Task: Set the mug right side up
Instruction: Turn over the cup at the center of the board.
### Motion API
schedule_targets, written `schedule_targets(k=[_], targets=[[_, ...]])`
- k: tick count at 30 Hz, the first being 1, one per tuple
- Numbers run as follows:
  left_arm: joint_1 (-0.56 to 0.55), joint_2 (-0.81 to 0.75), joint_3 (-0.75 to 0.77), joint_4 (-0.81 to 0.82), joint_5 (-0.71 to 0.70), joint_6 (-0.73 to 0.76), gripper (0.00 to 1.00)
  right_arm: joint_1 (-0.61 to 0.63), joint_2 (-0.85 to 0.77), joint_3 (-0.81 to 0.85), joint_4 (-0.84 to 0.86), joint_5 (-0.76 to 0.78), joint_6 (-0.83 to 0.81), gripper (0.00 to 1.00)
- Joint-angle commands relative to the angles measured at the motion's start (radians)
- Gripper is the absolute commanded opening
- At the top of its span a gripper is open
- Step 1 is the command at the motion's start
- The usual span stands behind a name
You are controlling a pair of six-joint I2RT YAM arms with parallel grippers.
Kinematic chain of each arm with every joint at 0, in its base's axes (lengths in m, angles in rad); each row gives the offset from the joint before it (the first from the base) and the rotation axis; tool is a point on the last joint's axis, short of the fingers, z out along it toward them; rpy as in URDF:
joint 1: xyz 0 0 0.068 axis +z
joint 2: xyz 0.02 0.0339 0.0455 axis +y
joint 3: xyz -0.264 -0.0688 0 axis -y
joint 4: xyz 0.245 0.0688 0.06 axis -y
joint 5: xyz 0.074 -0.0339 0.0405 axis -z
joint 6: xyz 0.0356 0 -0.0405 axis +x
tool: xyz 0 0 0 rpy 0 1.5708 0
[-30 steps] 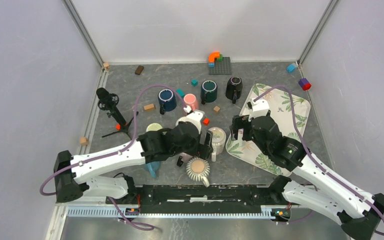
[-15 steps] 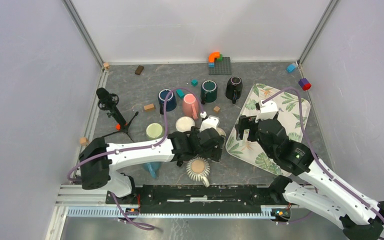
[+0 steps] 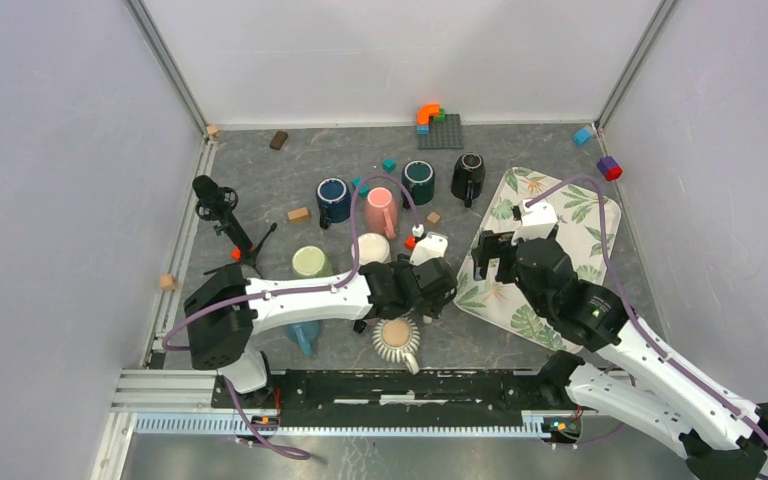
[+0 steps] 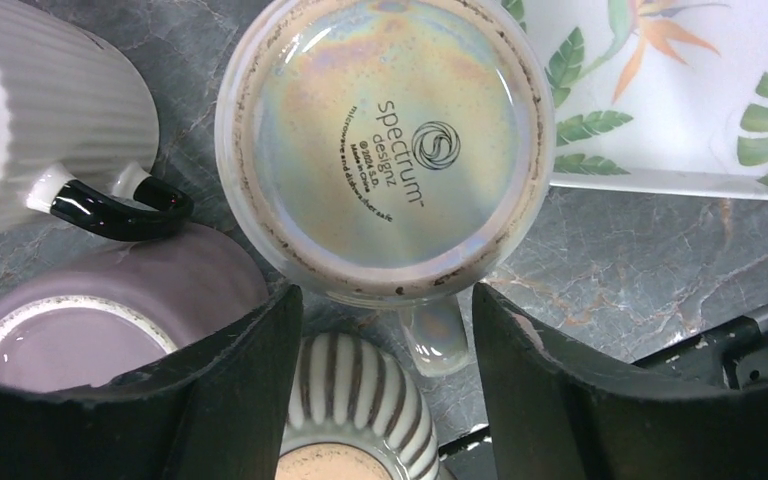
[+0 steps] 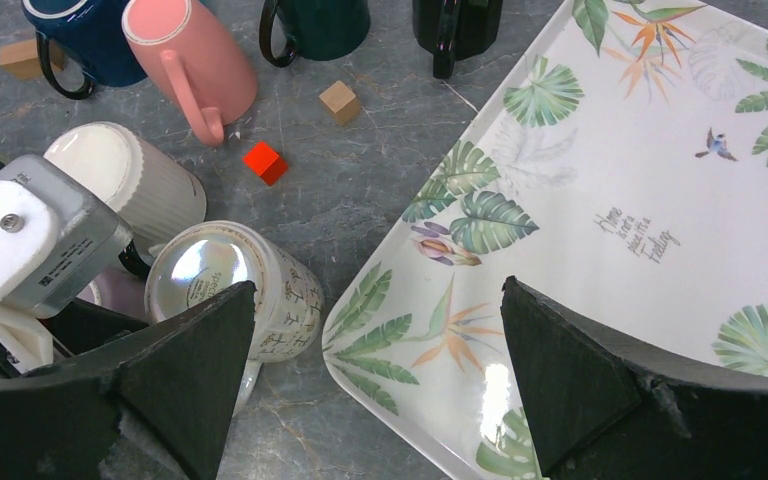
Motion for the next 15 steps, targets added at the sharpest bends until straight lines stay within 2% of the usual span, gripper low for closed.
schedule_targets(k=[1, 5, 9, 15], targets=[[-0.003, 0.025, 0.044, 0.009, -0.071, -0.012, 0.66, -0.001, 0.011, 0.000, 0.037, 0.007, 0.009, 0.98], [0.007, 0.053, 0.058, 0.006, -0.105, 0.003, 0.56, -0.001, 0.026, -0.016, 0.057, 0.001, 0.005, 0.98], [0.032, 0.073, 0.072, 0.013, -0.108, 0.027, 0.50, -0.002, 0.039, -0.035, 0.074, -0.010, 0.006, 0.98], [0.083, 0.086, 0.086, 0.040, -0.100, 0.073, 0.48, -0.001, 0.046, -0.066, 0.097, -0.030, 0.015, 0.98]])
